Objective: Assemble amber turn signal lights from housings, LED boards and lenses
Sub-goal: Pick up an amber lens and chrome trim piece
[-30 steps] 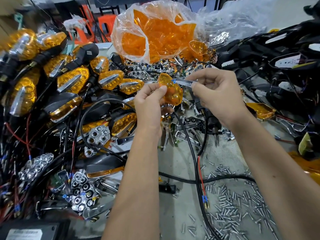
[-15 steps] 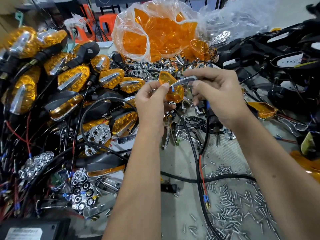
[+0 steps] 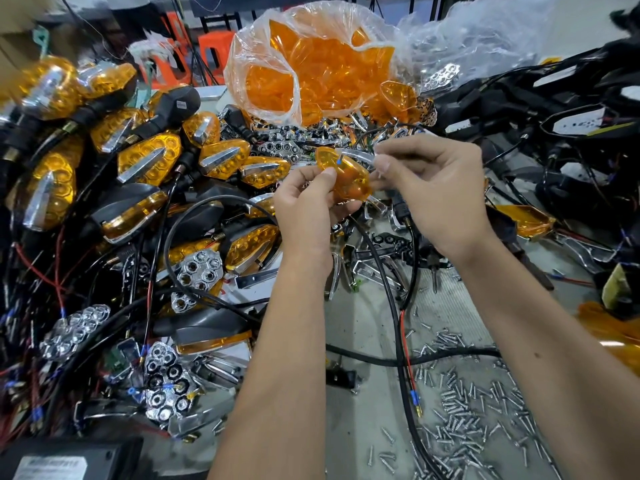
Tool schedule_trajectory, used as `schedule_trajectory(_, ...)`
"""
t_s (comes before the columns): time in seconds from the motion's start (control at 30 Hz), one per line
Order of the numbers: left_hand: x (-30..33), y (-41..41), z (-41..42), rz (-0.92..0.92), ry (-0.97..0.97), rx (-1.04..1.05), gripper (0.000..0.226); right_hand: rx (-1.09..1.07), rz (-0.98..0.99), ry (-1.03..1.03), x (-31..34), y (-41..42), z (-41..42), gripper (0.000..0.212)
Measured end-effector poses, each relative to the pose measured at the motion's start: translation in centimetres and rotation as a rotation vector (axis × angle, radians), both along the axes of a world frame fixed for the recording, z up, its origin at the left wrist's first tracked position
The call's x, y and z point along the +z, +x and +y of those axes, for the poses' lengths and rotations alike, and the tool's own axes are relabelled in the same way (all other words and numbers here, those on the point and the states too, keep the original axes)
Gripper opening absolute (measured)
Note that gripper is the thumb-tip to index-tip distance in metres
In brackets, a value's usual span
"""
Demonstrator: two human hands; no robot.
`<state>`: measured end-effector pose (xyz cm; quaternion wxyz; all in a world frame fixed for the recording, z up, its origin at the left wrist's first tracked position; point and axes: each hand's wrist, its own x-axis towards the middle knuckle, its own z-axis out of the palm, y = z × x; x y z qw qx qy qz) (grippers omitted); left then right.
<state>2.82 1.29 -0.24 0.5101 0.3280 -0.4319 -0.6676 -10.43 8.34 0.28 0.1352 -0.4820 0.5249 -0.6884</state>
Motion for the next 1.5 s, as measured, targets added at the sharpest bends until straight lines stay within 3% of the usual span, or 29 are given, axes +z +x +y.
schedule_trajectory(0.33,-0.6,0.0,-0.2,-0.167,-0.126,0.087,0.018,-0.107,0.618,0.157,0.0,0.0,0.5,0.026)
schedule_trajectory(0.53,-0.8,-0.2,-0.1,-0.385,-0.379,0.248,0.023,-0.135,0.692,0.150,0.1,0.4,0.4,0.023)
schedule_trajectory(0.77,-0.8,-0.6,0.2,-0.443,-0.447,0.250,0.024,-0.133,0.665,0.168,-0.2,0.1,0.2,0.024)
schedule_trajectory(0.93,-0.7,-0.6,0.1,-0.392,-0.384,0.224,0.014,-0.121,0.735,0.167,-0.4,0.3,0.1,0.022)
schedule_trajectory(1.03,-0.8,-0.6,0.2,-0.402,-0.388,0.228,0.017,-0.095,0.671,0.208,-0.7,0.4,0.1,0.025)
schedule_trajectory(1.27,-0.4,-0.3,0.1,-0.194,-0.222,0.108,0.029,-0.109,0.586,0.166,-0.3,1.0,0.0,0.024)
schedule_trajectory(1.43,-0.2,0.1,-0.4,-0.008,-0.051,-0.034,0.019,0.052,0.070,0.236,-0.1,0.8,0.1,0.037)
schedule_trajectory(1.5,0.0,0.2,-0.5,0.003,-0.045,-0.073,0.017,0.109,-0.039,0.249,-0.1,0.4,0.1,0.035)
